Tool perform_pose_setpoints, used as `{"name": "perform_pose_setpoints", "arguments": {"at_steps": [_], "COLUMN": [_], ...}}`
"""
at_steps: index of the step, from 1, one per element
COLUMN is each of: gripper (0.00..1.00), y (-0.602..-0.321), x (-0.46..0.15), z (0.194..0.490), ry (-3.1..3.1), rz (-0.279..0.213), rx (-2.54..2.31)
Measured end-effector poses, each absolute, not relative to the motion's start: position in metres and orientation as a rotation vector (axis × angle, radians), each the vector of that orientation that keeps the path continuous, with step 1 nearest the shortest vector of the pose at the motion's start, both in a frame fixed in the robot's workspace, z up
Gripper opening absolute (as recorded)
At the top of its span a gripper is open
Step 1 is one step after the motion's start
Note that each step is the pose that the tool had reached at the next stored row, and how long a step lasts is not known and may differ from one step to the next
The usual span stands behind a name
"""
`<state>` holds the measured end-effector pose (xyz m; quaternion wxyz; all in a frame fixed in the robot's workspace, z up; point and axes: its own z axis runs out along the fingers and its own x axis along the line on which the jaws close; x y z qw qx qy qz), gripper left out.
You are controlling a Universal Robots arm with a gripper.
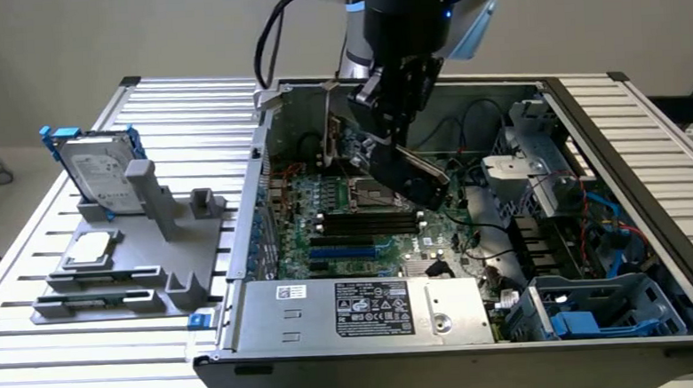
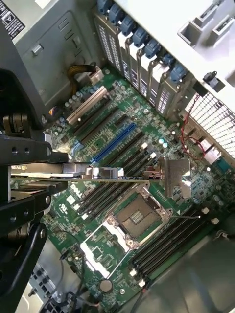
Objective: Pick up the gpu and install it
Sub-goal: 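Insert the gpu into the slot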
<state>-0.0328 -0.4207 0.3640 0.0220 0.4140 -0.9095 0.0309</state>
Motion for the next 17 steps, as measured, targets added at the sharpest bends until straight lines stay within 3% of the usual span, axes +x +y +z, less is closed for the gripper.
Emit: {"name": "perform_pose_setpoints", "arguments": {"at_steps": [17], "gripper": [0.26], "y": [-0.4208], "x": [-0.0328], "z": [0.3586], "ry": [-2.594], "rz": [0.106], "rx": [1.708]}}
